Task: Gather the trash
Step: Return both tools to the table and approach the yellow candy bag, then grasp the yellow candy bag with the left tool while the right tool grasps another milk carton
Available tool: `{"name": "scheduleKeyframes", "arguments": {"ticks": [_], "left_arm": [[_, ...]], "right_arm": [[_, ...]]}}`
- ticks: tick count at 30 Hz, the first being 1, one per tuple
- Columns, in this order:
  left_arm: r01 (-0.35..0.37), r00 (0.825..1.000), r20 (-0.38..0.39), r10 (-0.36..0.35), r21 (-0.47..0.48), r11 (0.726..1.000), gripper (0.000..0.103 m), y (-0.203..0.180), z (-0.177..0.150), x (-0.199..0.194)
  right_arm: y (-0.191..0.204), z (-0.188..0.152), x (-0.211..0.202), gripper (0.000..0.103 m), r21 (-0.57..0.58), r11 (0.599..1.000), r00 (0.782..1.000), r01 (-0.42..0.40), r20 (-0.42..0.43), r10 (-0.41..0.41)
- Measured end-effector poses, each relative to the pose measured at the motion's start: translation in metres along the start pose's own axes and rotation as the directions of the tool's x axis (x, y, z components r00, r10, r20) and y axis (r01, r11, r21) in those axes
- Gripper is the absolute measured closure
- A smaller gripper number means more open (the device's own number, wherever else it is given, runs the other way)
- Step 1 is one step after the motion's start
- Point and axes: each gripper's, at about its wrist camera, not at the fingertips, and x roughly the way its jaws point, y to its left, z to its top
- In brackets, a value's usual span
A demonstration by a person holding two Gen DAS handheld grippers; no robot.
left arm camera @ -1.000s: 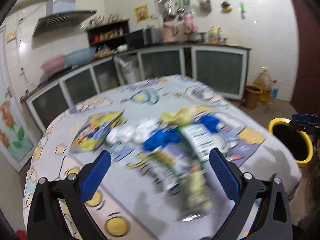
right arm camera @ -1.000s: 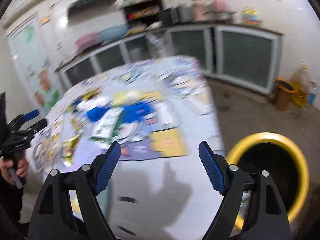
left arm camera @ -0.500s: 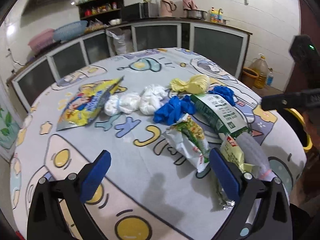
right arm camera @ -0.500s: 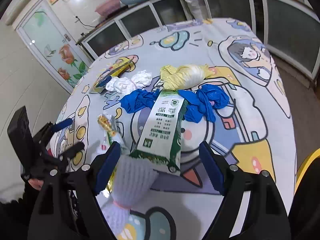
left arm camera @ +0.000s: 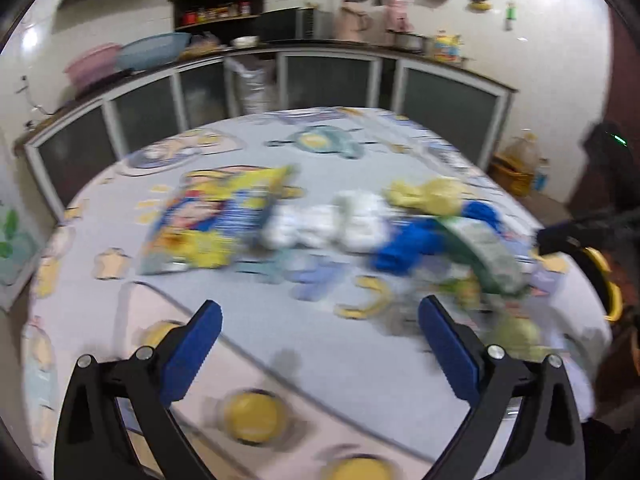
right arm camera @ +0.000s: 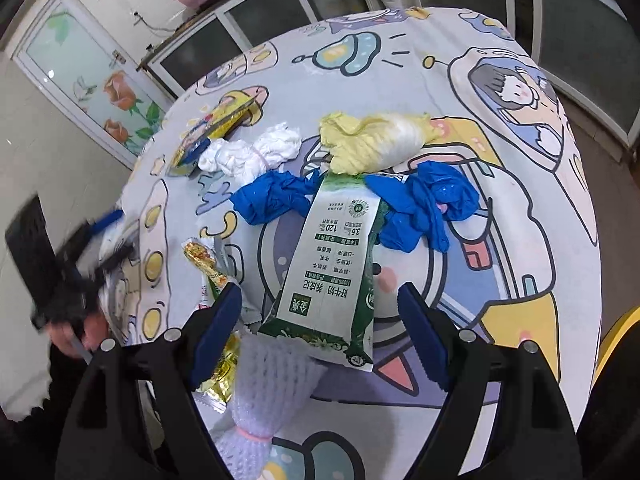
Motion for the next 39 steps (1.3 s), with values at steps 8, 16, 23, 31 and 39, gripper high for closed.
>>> {"name": "scheduleKeyframes", "arguments": {"ticks": [8, 16, 23, 31, 39], "left_arm": [[-0.126, 0.99, -0.056, 0.13, 0.079, 0.989, 0.008, 0.047, 0.039, 0.038], [-0.07, 0.991, -0.099, 0.089, 0.183, 0.981, 0.008, 0.029, 0.039, 0.062], [-0.107, 0.978, -0.149, 0.148, 0.257, 0.961, 0.008, 0.013, 0.044, 0.092], [-0.14, 0.957, -0.217, 0.193, 0.238, 0.961, 0.008, 0.021, 0.056, 0.126], [-0.106, 0.953, -0.264, 0.146, 0.158, 0.982, 0.012, 0.037, 0.065, 0.152]], "right_arm": [[0.002, 0.006, 0.015, 0.026, -0.013, 1.0, 1.0, 0.009, -0.025, -0.009], [-0.005, 0.008, 0.021, 0.026, -0.013, 1.0, 0.999, 0.008, -0.044, -0.009], [-0.003, 0.009, 0.027, 0.026, -0.018, 1.0, 0.998, 0.017, -0.061, -0.018], [0.005, 0.02, 0.048, 0.026, -0.042, 0.996, 0.991, 0.082, -0.103, -0.086], [0.005, 0.028, 0.072, 0.034, -0.032, 0.996, 0.983, 0.089, -0.158, -0.093]]}}
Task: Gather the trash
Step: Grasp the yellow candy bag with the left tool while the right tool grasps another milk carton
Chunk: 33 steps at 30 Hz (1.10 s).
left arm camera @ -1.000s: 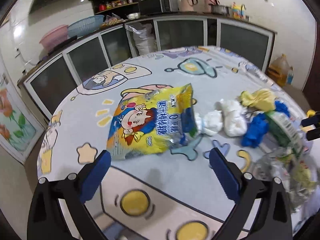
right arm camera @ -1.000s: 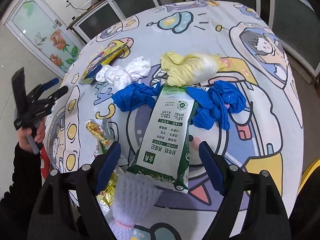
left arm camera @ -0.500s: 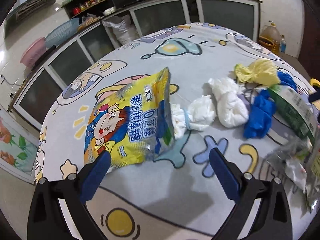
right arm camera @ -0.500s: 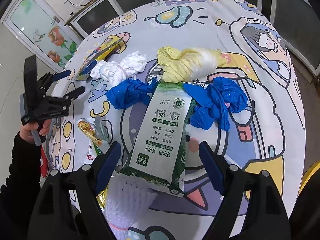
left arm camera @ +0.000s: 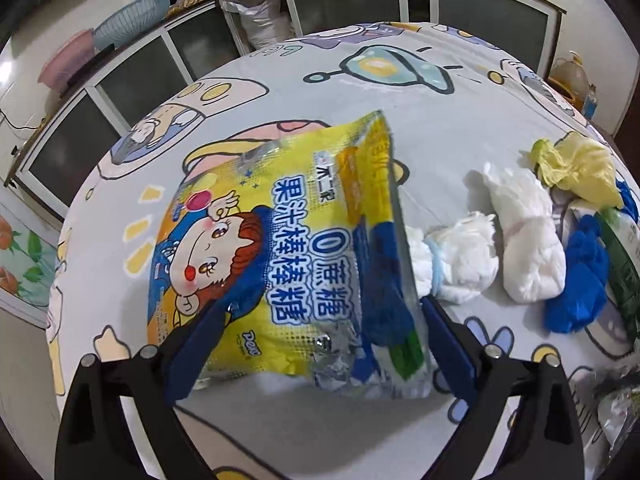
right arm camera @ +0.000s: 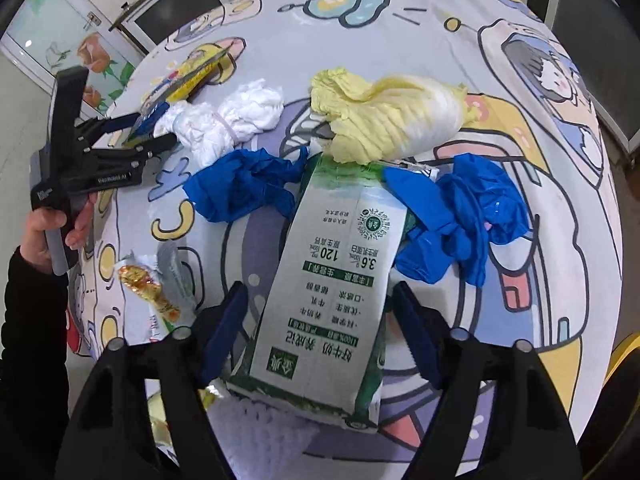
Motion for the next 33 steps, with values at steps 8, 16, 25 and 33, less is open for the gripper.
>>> {"name": "scheduleKeyframes", "arguments": {"ticks": [8, 16, 25, 33], "left_arm": [[0.047, 0.998, 0.038, -0.048, 0.029, 0.998, 0.081, -0.006, -0.002, -0.017], [0.107, 0.989, 0.104, -0.104, -0.028, 0.994, 0.092, 0.009, -0.017, -0.058], [0.063, 0.998, 0.019, -0.063, 0.004, 0.998, 0.091, -0.005, -0.047, -0.074], [0.05, 0.999, 0.0, -0.05, 0.036, 0.998, 0.051, 0.002, -0.059, -0.07]], "right_arm": [[-0.005, 0.002, 0.005, 0.044, 0.027, 1.0, 1.0, -0.003, -0.009, 0.003], [-0.006, -0.005, -0.01, 0.045, 0.032, 0.999, 1.0, -0.016, 0.023, 0.015], [-0.004, -0.015, -0.014, 0.045, 0.042, 0.998, 0.999, -0.049, 0.022, 0.048], [-0.005, -0.016, -0.014, 0.044, 0.043, 0.998, 0.999, -0.052, 0.018, 0.051]]}}
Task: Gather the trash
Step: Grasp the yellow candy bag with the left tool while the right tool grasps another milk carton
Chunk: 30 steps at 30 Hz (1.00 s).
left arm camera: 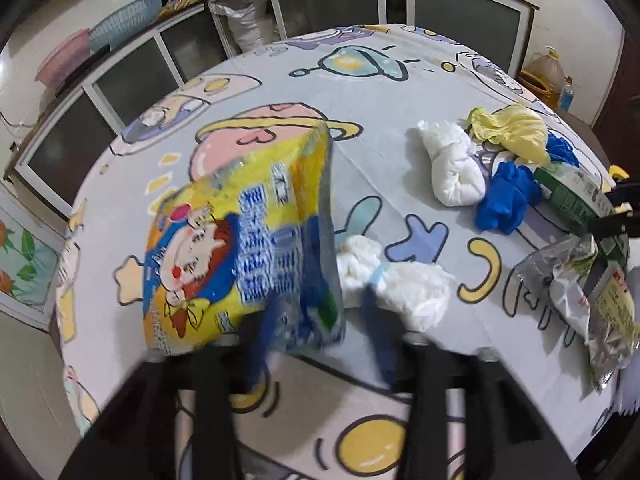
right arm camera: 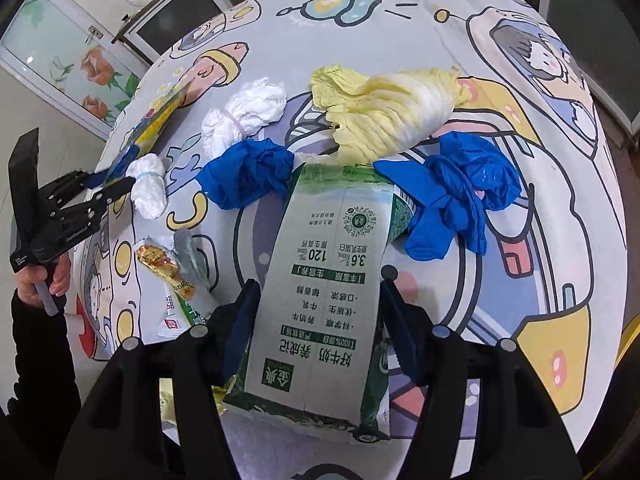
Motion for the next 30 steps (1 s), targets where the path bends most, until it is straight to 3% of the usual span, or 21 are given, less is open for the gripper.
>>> {"name": "scheduleKeyframes", "arguments": {"ticks": [4, 9, 18, 20, 22, 23, 25, 30], "left_arm": [[0.027, 1.0, 0.002, -0.027, 0.015, 1.0, 0.048, 0.01, -0.001, -0.006], [0.11, 0.994, 0.026, -0.109, -0.063, 0.992, 0.047, 0.023, 0.013, -0.007], [0.074, 0.995, -0.061, -0.085, -0.156, 0.985, 0.048, 0.023, 0.055, 0.05], [0.07, 0.991, -0.098, -0.087, -0.172, 0.983, 0.073, 0.024, 0.056, 0.064], [0.078, 0.989, -0.111, -0.102, -0.204, 0.976, 0.083, 0.027, 0.056, 0.072], [0.086, 0.989, -0.098, -0.11, -0.223, 0.971, 0.094, 0.03, 0.056, 0.071], [0.085, 0.992, -0.074, -0.106, -0.246, 0.965, 0.1, 0.035, 0.058, 0.065], [0.113, 0.993, 0.016, -0.113, -0.274, 0.955, 0.101, 0.046, 0.058, 0.027]], "right_arm": [[0.0, 0.001, 0.002, 0.044, -0.004, 1.0, 1.0, 0.002, -0.008, -0.002], [0.0, 0.003, 0.005, 0.044, -0.005, 1.0, 1.0, 0.001, -0.01, -0.001], [-0.001, 0.005, 0.011, 0.045, -0.009, 1.0, 1.0, -0.002, -0.03, 0.001], [-0.003, 0.005, 0.013, 0.045, -0.003, 1.0, 0.999, -0.01, -0.039, 0.01], [-0.003, 0.005, 0.015, 0.046, -0.011, 1.0, 0.999, -0.005, -0.045, 0.005], [-0.003, 0.006, 0.016, 0.046, -0.012, 1.0, 0.999, -0.005, -0.046, 0.004], [-0.004, 0.006, 0.014, 0.047, -0.01, 1.0, 0.999, -0.009, -0.034, 0.009], [-0.009, 0.006, -0.005, 0.048, 0.016, 0.999, 0.999, -0.034, 0.023, 0.034]]}}
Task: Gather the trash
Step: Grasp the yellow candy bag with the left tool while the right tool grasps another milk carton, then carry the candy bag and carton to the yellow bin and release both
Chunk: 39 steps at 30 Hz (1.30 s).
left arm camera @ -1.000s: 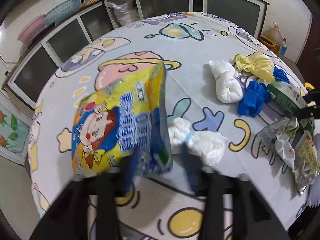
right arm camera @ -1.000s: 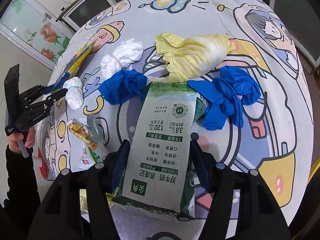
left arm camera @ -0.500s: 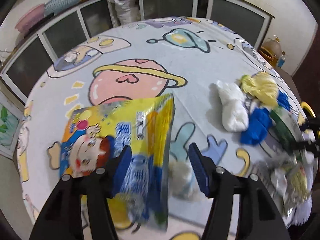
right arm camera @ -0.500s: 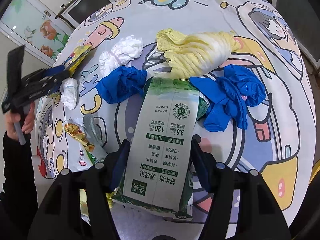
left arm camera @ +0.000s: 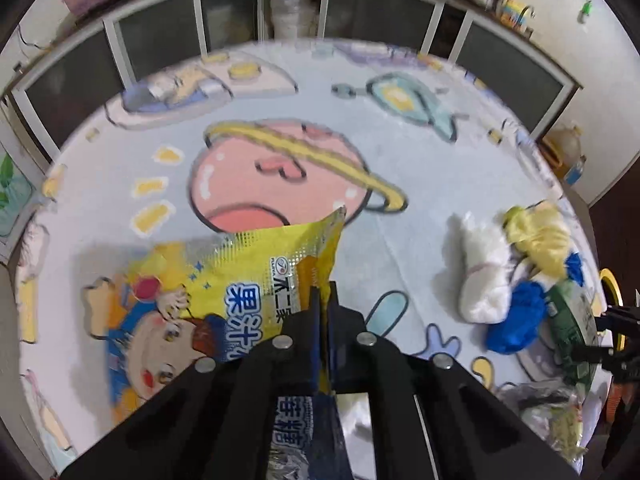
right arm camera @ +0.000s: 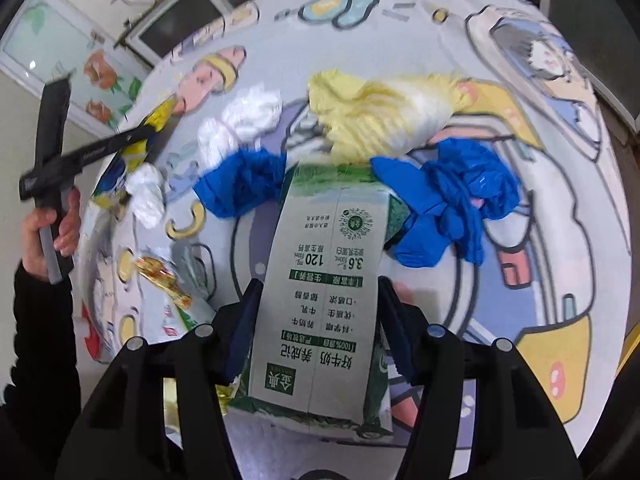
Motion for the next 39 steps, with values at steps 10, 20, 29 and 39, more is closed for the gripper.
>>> {"name": "scheduleKeyframes", "arguments": {"ticks": [10, 20, 29, 39], "left_arm": [[-0.046, 0.984, 0.171, 0.053, -0.043, 0.998, 0.101, 0.018, 0.0, -0.095], [-0.007, 0.965, 0.26, 0.004, 0.013, 1.0, 0.101, -0.025, -0.016, -0.156], [0.156, 0.936, 0.277, -0.219, 0.231, 0.96, 0.101, -0.157, -0.029, -0.172], [0.392, 0.861, 0.089, -0.501, 0.514, 0.763, 0.1, -0.367, -0.049, -0.137]], "right_arm": [[0.002, -0.012, -0.063, 0.048, 0.013, 0.999, 0.99, -0.042, 0.132, 0.04], [-0.012, -0.051, -0.105, 0.048, 0.041, 0.993, 0.975, -0.107, 0.198, 0.097], [-0.08, -0.109, -0.177, 0.048, 0.172, 0.981, 0.941, -0.087, 0.337, 0.024], [-0.191, -0.202, -0.251, 0.048, 0.447, 0.894, 0.873, 0.037, 0.421, -0.247]]}}
